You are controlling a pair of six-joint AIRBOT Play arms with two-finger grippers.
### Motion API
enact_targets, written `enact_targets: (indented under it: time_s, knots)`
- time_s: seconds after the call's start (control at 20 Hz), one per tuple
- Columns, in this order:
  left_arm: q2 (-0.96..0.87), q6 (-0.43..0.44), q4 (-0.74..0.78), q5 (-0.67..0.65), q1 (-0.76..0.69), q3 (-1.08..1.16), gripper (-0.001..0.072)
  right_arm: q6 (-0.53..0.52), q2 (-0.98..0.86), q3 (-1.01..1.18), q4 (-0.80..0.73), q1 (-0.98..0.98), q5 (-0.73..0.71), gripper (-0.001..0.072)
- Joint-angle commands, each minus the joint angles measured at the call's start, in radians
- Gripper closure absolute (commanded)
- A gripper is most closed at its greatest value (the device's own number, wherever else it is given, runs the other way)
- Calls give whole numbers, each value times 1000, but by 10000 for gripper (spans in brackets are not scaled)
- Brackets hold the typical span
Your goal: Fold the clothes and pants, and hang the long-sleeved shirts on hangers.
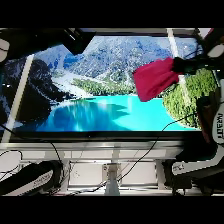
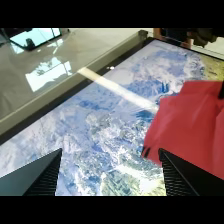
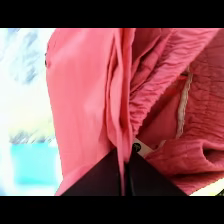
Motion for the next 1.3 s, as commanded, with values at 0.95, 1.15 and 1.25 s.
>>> enact_targets:
  time_s: [0.95, 1.15, 1.25]
  knots:
    - [-1, 0, 154, 1, 47, 0, 10, 145, 200, 257, -544, -745, 506, 697]
    - [-1, 0, 154, 1, 47, 0, 10, 93, 204, 249, -320, -832, 577, 692]
    - [-1, 0, 154, 1, 47, 0, 10, 76, 203, 249, -253, -829, 584, 371]
